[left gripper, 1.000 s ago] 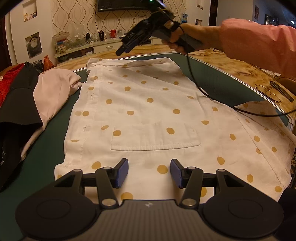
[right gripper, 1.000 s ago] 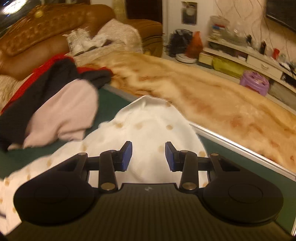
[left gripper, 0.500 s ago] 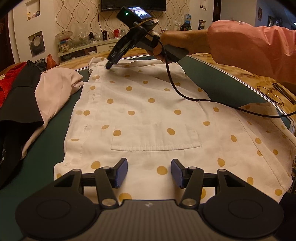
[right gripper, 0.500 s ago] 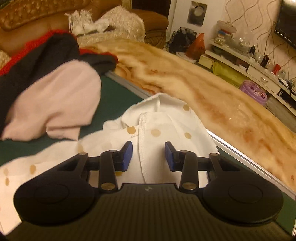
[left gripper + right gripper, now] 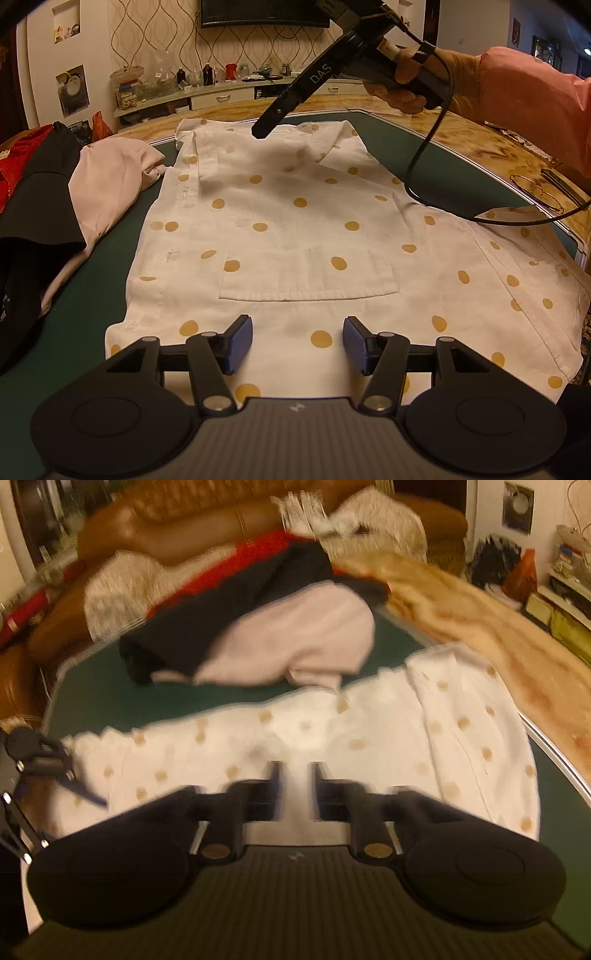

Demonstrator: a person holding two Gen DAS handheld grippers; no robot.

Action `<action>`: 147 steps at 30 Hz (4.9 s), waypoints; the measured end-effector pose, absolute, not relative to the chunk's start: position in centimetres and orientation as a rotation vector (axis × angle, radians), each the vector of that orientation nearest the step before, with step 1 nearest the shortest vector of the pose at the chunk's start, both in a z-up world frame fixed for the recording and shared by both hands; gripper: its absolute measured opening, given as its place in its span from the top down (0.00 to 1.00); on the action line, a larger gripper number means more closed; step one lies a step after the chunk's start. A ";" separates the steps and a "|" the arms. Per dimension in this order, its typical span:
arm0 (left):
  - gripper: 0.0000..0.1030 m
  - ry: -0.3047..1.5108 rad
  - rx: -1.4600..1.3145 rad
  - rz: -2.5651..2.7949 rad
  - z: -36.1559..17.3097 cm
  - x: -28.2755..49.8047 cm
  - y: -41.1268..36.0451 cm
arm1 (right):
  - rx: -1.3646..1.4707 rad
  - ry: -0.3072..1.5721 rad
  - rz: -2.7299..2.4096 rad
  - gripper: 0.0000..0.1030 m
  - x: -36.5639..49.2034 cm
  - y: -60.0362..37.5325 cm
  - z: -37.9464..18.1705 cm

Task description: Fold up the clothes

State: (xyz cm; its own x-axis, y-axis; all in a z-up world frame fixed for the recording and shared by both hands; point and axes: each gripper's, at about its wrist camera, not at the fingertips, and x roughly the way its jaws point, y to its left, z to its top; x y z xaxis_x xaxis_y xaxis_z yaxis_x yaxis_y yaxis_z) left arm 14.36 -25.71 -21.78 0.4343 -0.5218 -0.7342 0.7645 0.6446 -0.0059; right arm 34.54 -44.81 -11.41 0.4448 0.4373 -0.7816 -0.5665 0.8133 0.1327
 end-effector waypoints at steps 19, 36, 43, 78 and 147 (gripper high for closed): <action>0.40 0.770 0.355 -0.822 -21.8 14.2 -25.7 | -0.098 0.904 0.368 0.64 46.4 -46.6 -16.2; 0.40 0.764 0.351 -0.824 -21.9 14.1 -25.6 | -0.075 0.774 -0.133 0.71 49.6 -51.9 -14.9; 0.39 0.764 0.339 -0.831 -21.8 14.2 -25.5 | 0.134 0.792 -0.098 0.68 44.4 -58.4 -13.7; 0.38 0.759 0.357 -0.817 -22.0 14.0 -25.9 | 0.283 0.881 0.044 0.96 32.8 -58.6 -15.5; 0.35 0.738 0.326 -0.832 -22.2 13.8 -25.4 | -0.272 0.804 0.405 0.99 40.6 -45.3 -14.5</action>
